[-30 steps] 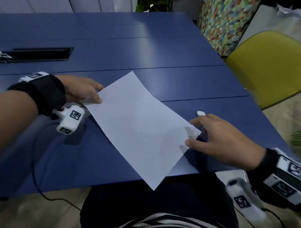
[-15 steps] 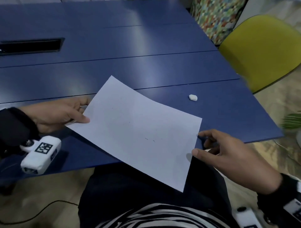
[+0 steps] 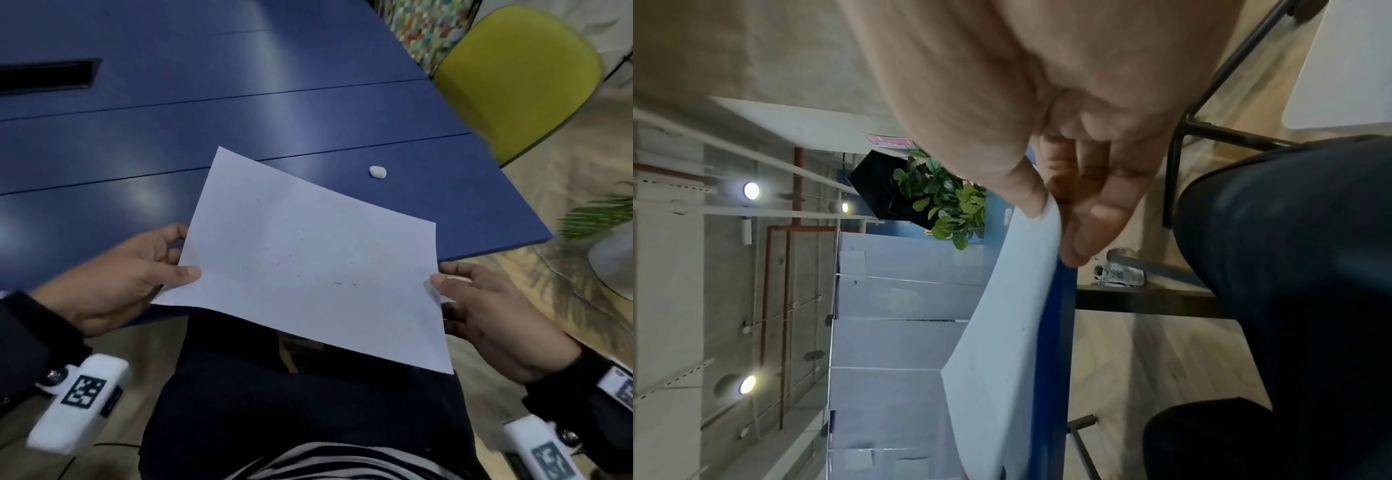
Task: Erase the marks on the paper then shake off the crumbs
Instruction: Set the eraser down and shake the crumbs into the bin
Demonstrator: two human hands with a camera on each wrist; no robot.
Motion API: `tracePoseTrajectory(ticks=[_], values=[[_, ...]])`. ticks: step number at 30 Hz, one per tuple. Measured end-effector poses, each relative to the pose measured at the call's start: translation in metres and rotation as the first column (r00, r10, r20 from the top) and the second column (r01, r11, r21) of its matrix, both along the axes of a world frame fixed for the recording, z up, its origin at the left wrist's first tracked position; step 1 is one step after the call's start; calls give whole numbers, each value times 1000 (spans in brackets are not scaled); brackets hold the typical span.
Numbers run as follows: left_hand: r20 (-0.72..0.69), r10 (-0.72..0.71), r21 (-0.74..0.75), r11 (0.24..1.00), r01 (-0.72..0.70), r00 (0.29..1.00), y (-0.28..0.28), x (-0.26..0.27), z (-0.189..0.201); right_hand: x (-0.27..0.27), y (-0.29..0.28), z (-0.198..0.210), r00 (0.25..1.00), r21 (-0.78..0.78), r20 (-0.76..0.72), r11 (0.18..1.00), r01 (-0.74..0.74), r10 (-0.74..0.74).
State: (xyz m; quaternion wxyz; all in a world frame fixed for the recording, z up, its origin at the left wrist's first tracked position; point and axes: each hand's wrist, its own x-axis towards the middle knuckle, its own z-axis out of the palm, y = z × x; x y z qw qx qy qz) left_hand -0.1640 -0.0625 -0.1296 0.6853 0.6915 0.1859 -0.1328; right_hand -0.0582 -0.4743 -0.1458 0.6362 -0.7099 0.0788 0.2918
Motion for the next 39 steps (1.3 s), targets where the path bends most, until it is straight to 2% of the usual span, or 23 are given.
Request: tracePoseTrajectory(ticks=[3, 8, 14, 18, 22, 27, 31, 34, 39], values=[[28, -5, -11, 1000, 5, 1000, -14, -11, 0, -5, -9, 1, 998, -13, 30, 999, -52, 53], [-6, -22, -89, 996, 21, 1000, -44, -19, 4, -9, -33, -8, 998, -48, 55, 999, 14, -11], [-10, -175, -115, 978, 173, 984, -82, -18, 1, -18, -81, -12, 999, -35, 29, 999, 22, -21], [20, -393, -113, 913, 392, 919, -125, -6, 2, -18, -127, -16, 999, -29, -15, 999, 38, -38], [5, -530, -15, 848, 530, 848, -170, 12, -17, -21, -174, -20, 996, -148, -54, 987, 62, -71], [-92, -631, -119, 775, 621, 770, -220, 28, -51, -26, -226, -37, 985, -288, -147, 957, 42, -87], [-183, -617, -172, 787, 592, 766, -239, 40, -76, -26, -246, -60, 978, -311, -173, 949, 58, -116], [-254, -566, -155, 824, 544, 785, -242, 48, -87, -17, -248, -78, 981, -304, -173, 952, 31, -87], [-284, -492, -70, 867, 494, 823, -238, 69, -91, 16, -235, -112, 987, -291, -146, 956, 18, -63]])
